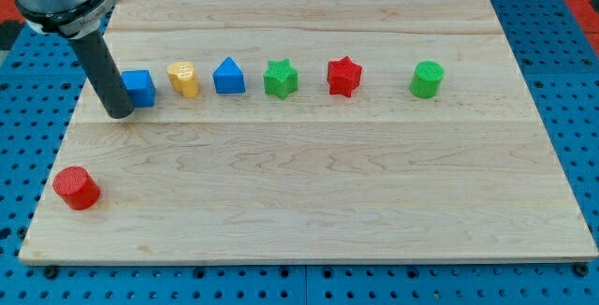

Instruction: Move the blue cube right to the yellow hexagon

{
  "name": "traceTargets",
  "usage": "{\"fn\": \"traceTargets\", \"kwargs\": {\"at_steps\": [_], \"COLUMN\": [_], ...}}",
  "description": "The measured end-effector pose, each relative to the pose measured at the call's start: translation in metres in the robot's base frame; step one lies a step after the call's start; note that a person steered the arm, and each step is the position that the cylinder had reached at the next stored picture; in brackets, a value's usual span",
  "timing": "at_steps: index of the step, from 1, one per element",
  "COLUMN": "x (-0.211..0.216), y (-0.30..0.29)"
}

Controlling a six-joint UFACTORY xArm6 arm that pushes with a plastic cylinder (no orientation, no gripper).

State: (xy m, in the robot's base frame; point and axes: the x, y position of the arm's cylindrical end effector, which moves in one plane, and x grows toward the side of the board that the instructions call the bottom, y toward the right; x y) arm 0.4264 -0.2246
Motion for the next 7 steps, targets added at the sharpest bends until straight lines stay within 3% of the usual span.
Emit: {"fn": "traceTargets", "kwargs": {"at_steps": [7], "x": [-0.022], "y": [0.018]}}
